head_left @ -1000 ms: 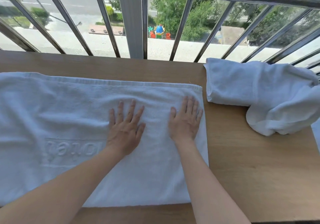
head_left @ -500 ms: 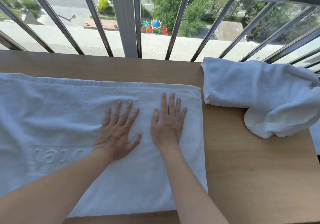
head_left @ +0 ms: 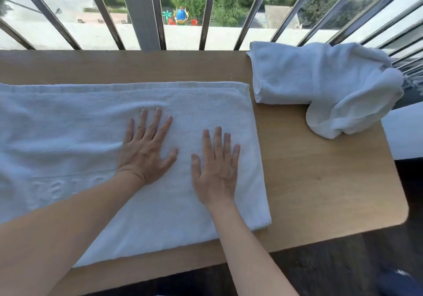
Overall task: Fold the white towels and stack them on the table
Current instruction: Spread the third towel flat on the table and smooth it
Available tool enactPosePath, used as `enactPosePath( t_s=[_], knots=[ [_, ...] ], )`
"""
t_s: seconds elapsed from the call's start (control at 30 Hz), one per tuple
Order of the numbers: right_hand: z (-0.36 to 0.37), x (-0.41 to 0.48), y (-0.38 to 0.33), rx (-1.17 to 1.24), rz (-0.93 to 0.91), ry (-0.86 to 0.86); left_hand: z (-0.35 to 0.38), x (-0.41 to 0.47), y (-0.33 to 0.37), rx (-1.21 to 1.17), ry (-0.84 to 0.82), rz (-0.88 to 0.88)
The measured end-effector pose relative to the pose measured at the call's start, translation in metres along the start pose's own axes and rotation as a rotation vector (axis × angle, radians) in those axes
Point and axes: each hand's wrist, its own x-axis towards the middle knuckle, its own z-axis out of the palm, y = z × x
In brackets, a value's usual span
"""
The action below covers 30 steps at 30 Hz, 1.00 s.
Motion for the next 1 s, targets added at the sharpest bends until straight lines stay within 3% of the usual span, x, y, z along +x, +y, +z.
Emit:
enactPosePath(
  t_s=[0.1, 0.27, 0.37, 0.47, 0.63, 0.73, 0.9, 1.0],
  knots=[
    [0.005, -0.043, 0.021, -0.096, -0.014, -0.085, -0.002, -0.004, 0.002, -0.035, -0.033, 0.039],
    [-0.011, -0.048, 0.061, -0.141, 0.393, -0.050, 0.007, -0.053, 0.011, -0.036, -0.090, 0.089],
    [-0.002, -0.062, 0.023, -0.084, 0.239, 0.003, 0.016, -0.097, 0.024, -0.003, -0.108, 0.114],
    [0.010, -0.088, 0.013, -0.090, 0.006, -0.086, 0.018, -0.121, 0.022, 0.021, -0.121, 0.147],
    [-0.004, -0.094, 0.060, -0.134, 0.345, -0.089, 0.005, -0.150, -0.008, 0.057, -0.161, 0.187],
    [-0.001, -0.091, 0.031, -0.090, 0.444, 0.009, -0.005, -0.169, -0.029, 0.039, -0.176, 0.131],
    [0.037, -0.099, -0.107, -0.008, -0.012, -0.017, -0.017, -0.194, -0.078, 0.034, -0.198, 0.018],
    [0.061, -0.094, -0.186, 0.085, -0.132, -0.049, -0.026, -0.206, -0.107, 0.006, -0.177, -0.030]
  ],
)
